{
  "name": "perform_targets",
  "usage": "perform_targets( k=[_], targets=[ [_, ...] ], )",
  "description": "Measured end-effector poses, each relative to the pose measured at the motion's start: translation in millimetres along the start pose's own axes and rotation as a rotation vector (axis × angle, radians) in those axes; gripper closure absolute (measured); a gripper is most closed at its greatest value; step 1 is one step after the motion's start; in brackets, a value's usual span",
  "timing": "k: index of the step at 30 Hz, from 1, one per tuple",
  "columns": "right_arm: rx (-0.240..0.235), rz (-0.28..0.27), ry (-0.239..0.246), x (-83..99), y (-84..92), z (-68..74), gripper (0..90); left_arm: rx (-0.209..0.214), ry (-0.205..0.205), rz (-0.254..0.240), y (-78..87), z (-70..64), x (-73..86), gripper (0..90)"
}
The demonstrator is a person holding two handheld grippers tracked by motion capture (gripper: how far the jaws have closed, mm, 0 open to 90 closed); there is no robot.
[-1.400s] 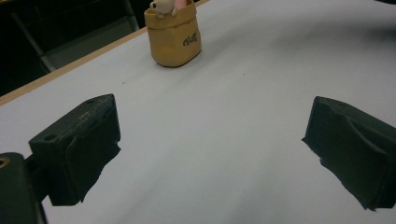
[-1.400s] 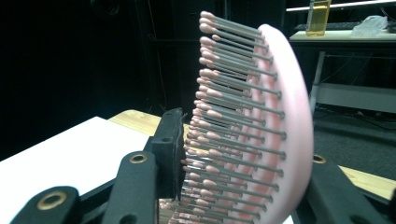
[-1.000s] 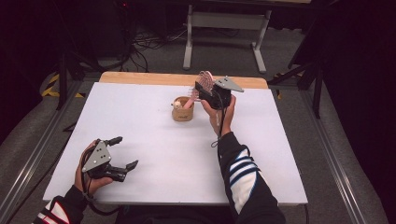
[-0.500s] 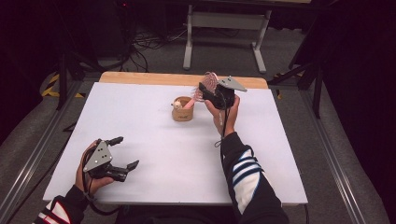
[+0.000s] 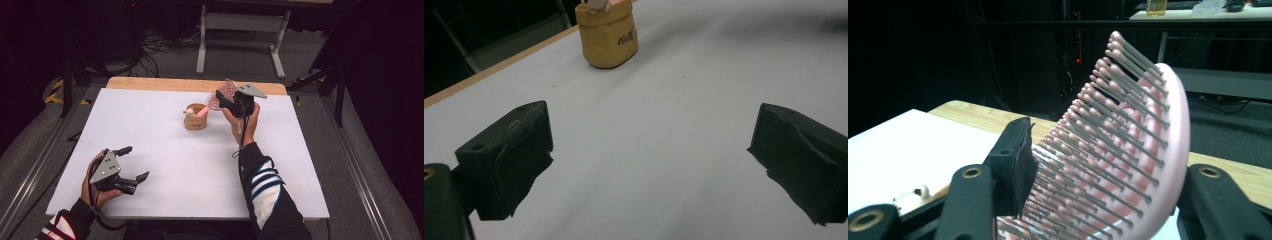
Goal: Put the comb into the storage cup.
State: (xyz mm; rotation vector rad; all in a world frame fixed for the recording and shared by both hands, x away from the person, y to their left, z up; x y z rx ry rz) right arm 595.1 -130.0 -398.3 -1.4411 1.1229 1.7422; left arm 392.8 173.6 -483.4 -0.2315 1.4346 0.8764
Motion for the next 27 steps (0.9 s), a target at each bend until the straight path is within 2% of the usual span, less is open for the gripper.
perform_targets(
  k=[7, 11, 14, 22, 27],
  targets=[
    [-0.006, -0.005, -0.013, 0.1, 1.5, -1.8, 46.5, 0.001, 0.0, 0.001, -0.3, 0.0, 0.1, 4.6],
    [-0.023, 0.016, 0.004, 2.2, -0.4, 2.3, 48.6, 0.002, -0.003, 0.004, -0.3, -0.3, 0.1, 4.6],
    [-0.026, 0.012, -0.001, 2.3, -0.7, 3.3, 48.8, 0.001, 0.0, 0.001, -0.1, 0.0, 0.0, 4.6],
    [-0.007, 0.016, 0.009, 0.5, 2.2, -1.0, 39.3, 0.001, -0.002, 0.003, -0.3, 0.2, 0.2, 4.6],
    [-0.006, 0.011, -0.002, -0.5, 4.2, -3.6, 36.0, -0.001, -0.002, 0.002, -0.3, 0.1, -0.1, 4.6]
  ],
)
Point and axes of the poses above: each handheld gripper's, and its own axes: y roughly backward along the jaws, x roughly out of its underside, z roughly to its left, the point moved 8 cm from there along -y, roughly forward along the jaws, and after that the axes turned 1 degree about -x, right-handed, at the moved point
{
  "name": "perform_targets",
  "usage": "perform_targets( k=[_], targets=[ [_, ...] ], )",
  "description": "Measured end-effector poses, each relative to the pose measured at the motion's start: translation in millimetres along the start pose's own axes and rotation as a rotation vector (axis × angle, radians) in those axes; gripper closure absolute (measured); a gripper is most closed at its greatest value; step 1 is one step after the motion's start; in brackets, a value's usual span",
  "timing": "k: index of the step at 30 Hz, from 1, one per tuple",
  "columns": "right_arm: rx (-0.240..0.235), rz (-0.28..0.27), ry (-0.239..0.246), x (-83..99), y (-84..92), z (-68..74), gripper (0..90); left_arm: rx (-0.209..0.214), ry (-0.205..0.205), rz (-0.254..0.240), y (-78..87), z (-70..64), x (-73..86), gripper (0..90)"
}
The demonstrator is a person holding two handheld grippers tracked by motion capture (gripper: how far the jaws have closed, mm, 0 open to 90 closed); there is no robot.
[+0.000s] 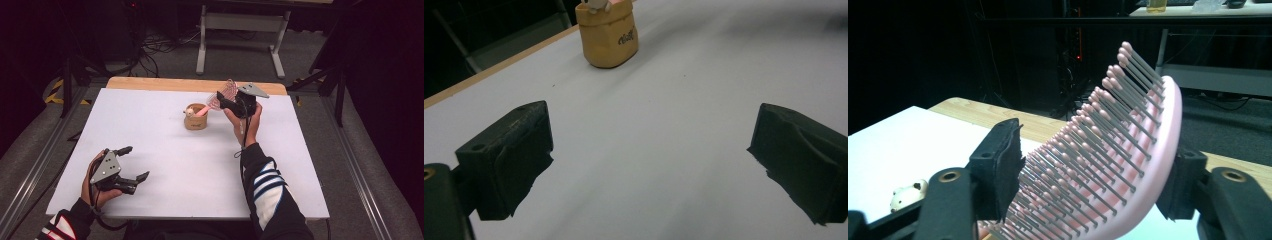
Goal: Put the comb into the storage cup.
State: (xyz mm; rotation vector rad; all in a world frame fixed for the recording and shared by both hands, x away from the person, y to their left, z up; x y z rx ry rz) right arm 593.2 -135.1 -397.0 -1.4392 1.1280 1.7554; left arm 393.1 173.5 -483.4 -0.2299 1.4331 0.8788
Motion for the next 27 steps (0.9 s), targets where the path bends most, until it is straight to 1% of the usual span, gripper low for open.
perform_targets(
  k=[7, 9, 10, 11, 13, 16, 19, 24, 27],
  targets=[
    [-0.008, -0.006, 0.007, -2.5, 1.4, 1.0, 31.0, -0.001, 0.001, -0.002, 0.0, 0.4, 0.0, 4.6],
    [-0.018, -0.009, 0.003, -2.8, 1.6, 1.3, 28.9, -0.001, 0.0, 0.001, 0.3, 0.5, 0.2, 4.6],
    [-0.017, -0.008, 0.004, -2.8, 1.6, 1.2, 27.9, 0.0, 0.001, 0.0, 0.3, 0.5, 0.1, 4.6],
    [-0.016, -0.007, 0.003, -2.9, 1.7, 1.0, 23.5, 0.0, 0.0, 0.001, 0.2, 0.5, 0.2, 4.6],
    [-0.01, -0.005, 0.005, -2.9, 1.9, 0.5, 22.4, -0.001, 0.001, -0.003, 0.1, 0.5, -0.1, 4.6],
    [-0.003, -0.006, 0.008, -3.6, 2.5, -0.6, 18.4, 0.002, 0.001, -0.003, 0.3, 0.4, -0.1, 4.6],
    [0.012, -0.001, 0.022, -4.3, 3.2, -1.3, 14.0, 0.001, 0.001, -0.002, 0.2, 0.4, -0.1, 4.6],
    [0.013, -0.002, 0.041, -6.4, 3.9, 0.2, 9.0, 0.002, 0.001, -0.001, 0.2, 0.3, -0.1, 4.6],
    [-0.003, -0.008, 0.042, -7.6, 4.3, 2.0, 6.8, 0.005, 0.001, -0.003, 0.4, 0.5, -0.2, 4.6]
  ],
)
Point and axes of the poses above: each handheld gripper's, and its own axes: y roughly backward along the jaws, x roughly out of its underside, z roughly to its left, the point moved 8 cm from there along -y, roughly forward along the jaws, and after that the axes turned 1 degree about -x, right-handed, at the moved point
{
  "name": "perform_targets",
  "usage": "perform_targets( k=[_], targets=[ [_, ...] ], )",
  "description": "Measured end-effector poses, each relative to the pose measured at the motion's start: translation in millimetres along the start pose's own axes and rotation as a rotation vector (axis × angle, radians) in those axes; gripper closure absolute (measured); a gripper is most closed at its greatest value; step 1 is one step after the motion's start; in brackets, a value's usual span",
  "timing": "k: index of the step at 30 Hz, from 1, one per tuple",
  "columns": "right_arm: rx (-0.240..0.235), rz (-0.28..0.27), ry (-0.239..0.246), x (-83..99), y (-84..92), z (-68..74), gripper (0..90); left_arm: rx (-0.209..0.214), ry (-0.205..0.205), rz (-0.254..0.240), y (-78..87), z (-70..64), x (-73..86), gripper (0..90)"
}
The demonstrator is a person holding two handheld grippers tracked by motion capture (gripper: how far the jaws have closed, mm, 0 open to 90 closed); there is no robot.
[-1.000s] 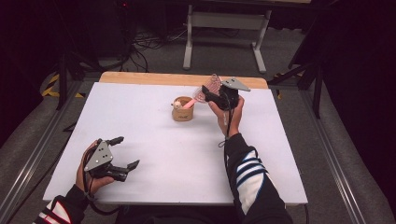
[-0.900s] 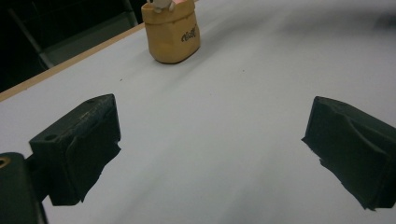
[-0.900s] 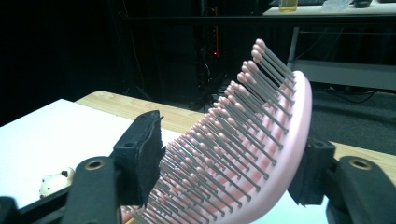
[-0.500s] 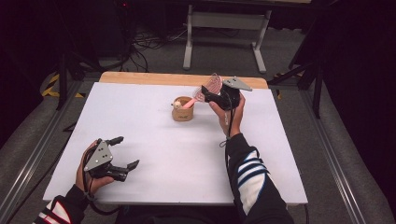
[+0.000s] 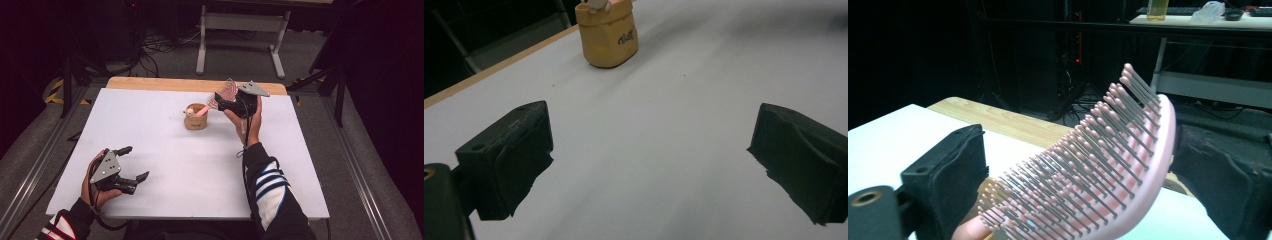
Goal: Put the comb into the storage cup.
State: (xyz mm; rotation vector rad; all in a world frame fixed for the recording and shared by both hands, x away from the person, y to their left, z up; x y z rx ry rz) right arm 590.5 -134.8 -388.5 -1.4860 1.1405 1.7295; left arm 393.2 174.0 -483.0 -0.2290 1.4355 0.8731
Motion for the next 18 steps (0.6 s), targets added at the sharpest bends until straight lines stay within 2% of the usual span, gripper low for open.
perform_targets(
  k=[3, 18],
  targets=[
    [-0.003, 0.014, 0.021, 0.6, -0.6, 1.7, 4.7, -0.003, 0.002, -0.002, 0.4, 0.7, 0.0, 4.6],
    [0.009, -0.002, 0.043, -5.2, 6.9, 2.0, 5.0, -0.002, 0.002, -0.003, 0.4, 0.3, -0.3, 4.6]
  ],
)
Point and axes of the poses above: each handheld gripper's, and its own axes: y roughly backward along the jaws, x roughly out of its underside, z roughly to its left, the point moved 8 cm from there along -y, roughly forward along the jaws, and after that the axes turned 1 degree about -x, right-handed, at the moved point
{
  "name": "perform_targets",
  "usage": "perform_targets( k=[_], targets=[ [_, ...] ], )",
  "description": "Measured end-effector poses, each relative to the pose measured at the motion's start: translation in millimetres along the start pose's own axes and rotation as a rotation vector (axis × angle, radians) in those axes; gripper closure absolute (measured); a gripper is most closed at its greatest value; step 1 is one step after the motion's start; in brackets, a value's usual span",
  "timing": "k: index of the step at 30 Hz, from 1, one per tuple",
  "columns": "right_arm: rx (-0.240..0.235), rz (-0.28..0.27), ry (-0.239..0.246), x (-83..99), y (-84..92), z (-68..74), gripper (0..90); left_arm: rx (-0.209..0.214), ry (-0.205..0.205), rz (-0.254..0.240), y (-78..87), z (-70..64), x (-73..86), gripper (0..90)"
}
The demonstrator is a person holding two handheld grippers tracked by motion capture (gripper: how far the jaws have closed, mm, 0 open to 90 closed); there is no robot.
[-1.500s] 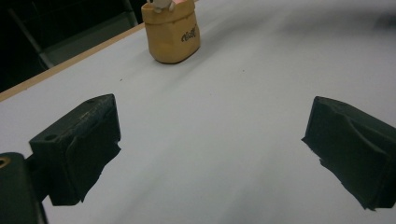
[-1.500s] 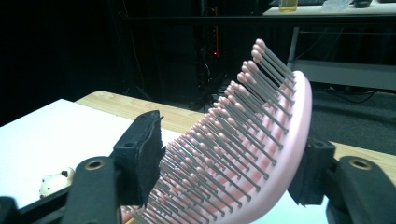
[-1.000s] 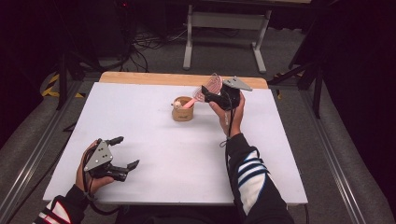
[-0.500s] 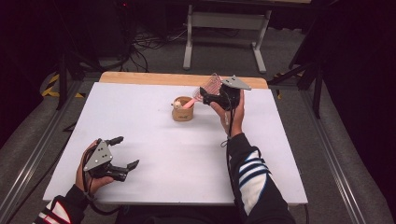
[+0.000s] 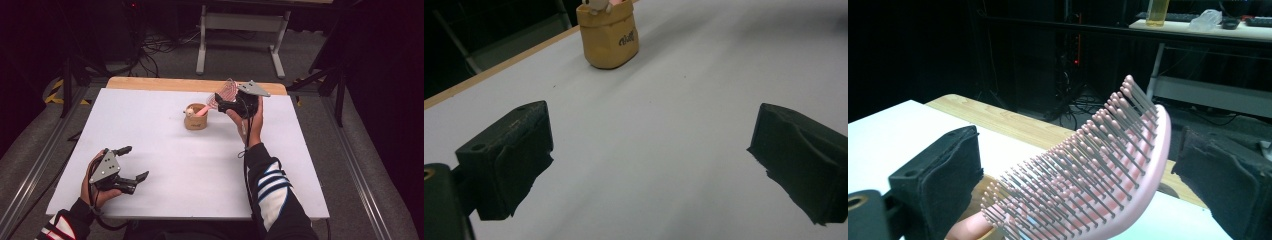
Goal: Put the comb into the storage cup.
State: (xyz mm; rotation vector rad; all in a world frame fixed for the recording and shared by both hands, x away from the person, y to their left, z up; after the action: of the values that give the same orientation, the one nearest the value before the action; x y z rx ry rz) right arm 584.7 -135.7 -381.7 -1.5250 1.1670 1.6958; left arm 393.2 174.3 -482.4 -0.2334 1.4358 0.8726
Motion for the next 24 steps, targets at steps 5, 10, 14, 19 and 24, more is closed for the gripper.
perform_targets(
  k=[5, 10, 14, 19, 24],
  targets=[
    [-0.001, -0.004, 0.011, -2.3, 2.6, 1.5, 5.1, -0.001, -0.002, 0.003, -0.2, 0.1, 0.2, 4.6],
    [0.006, -0.005, 0.04, -5.2, 6.5, 3.4, 5.0, -0.001, -0.002, 0.003, -0.4, -0.1, 0.1, 4.6],
    [0.011, -0.007, 0.069, -8.2, 10.0, 4.8, 4.9, 0.001, -0.003, 0.006, -0.7, -0.4, 0.4, 4.7],
    [0.023, -0.007, 0.089, -11.3, 15.5, 3.6, 5.0, -0.001, -0.005, 0.007, -0.5, 0.0, 0.4, 4.7],
    [0.023, -0.021, 0.089, -15.6, 24.5, 6.0, 5.0, -0.003, -0.002, 0.007, -1.2, 0.0, 0.8, 4.7]
  ],
)
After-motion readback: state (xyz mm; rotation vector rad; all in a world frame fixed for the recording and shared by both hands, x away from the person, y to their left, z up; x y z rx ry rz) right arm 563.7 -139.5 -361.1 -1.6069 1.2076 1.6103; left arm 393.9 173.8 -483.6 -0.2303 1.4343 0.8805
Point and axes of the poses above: each handheld gripper's, and its own axes: y roughly backward along the jaws, x roughly out of its underside, z roughly to its left, the point moved 8 cm from there along -y, roughly forward along the jaws, and after that the axes turned 1 degree about -x, right-handed, at the moved point
